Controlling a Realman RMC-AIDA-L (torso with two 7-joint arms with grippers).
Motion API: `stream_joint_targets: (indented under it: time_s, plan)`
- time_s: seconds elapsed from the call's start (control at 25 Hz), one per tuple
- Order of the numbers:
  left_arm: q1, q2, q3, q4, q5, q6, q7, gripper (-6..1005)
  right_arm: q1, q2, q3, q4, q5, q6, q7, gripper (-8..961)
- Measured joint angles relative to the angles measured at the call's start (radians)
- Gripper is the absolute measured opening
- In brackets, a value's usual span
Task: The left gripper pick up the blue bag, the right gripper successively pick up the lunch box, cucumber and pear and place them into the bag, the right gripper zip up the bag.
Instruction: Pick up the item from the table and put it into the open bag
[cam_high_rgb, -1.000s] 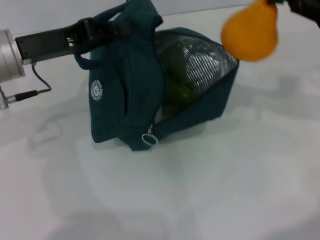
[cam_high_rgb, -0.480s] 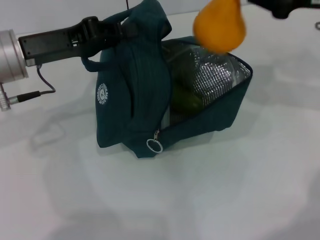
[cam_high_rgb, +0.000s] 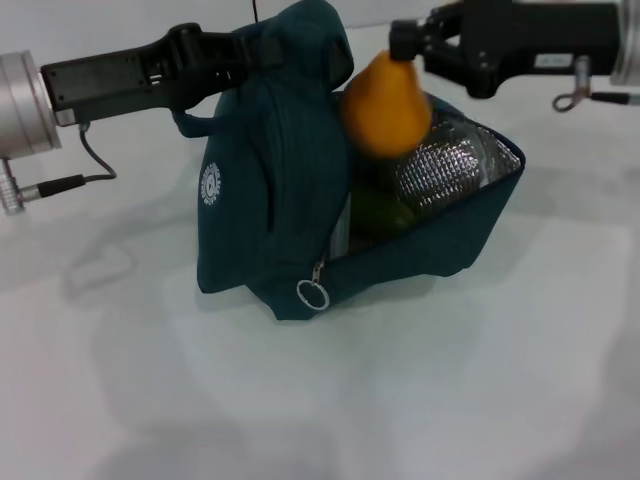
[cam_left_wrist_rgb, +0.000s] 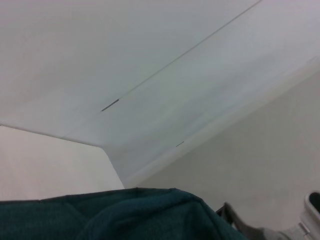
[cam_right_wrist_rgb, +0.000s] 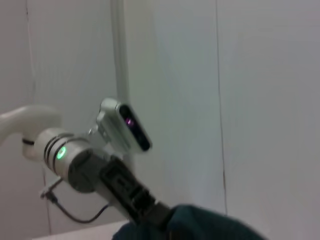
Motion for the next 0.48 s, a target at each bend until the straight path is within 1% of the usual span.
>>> stream_joint_targets:
  time_s: [0.16, 0.32, 0.48]
  plan:
    - [-0.002, 0.0, -0.001, -0.008, 0.003, -0.002, 0.003, 69, 0.029, 0.011, -0.021, 0.039, -0.012, 0.012, -0.003, 32]
    - [-0.005, 0.006, -0.002, -0.023, 0.003, -0.005, 0.007, 69, 0.033, 0.017, -0.041, 0.041, -0.021, 0.028, -0.004, 32]
    - [-0.005, 0.009, -0.003, -0.025, 0.001, -0.004, 0.007, 69, 0.036, 0.02, -0.046, 0.046, -0.057, 0.077, 0.004, 31]
